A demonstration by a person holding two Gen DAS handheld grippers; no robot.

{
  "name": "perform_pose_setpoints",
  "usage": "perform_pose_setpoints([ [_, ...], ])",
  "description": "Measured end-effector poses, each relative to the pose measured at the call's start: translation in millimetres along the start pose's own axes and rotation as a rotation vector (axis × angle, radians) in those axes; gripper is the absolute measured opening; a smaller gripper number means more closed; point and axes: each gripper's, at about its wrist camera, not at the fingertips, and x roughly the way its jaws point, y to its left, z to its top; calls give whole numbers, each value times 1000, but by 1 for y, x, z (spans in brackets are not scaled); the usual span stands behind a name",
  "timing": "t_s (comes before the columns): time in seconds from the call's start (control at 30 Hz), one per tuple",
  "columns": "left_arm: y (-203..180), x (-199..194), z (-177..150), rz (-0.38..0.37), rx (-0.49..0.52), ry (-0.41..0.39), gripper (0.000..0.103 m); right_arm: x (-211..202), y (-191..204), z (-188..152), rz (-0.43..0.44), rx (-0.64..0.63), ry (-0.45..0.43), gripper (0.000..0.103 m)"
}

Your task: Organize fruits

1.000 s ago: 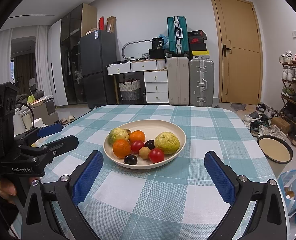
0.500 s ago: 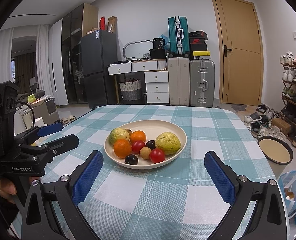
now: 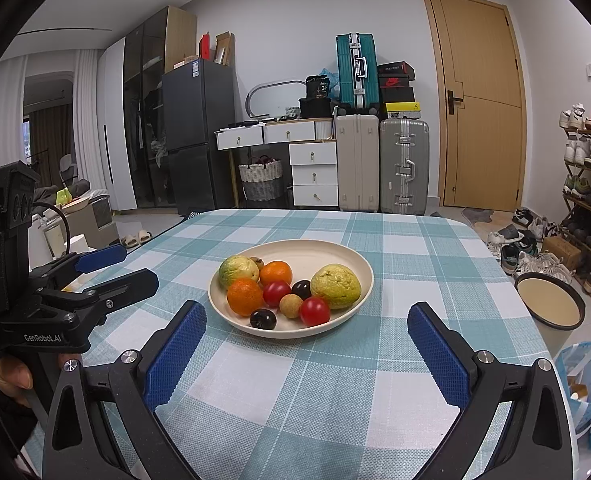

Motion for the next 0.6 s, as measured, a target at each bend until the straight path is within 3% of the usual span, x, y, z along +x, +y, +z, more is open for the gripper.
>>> perform_pose_setpoints([
  [0.6, -2, 0, 2, 0, 0, -7, 102, 0, 0, 0, -1, -3, 1, 103],
])
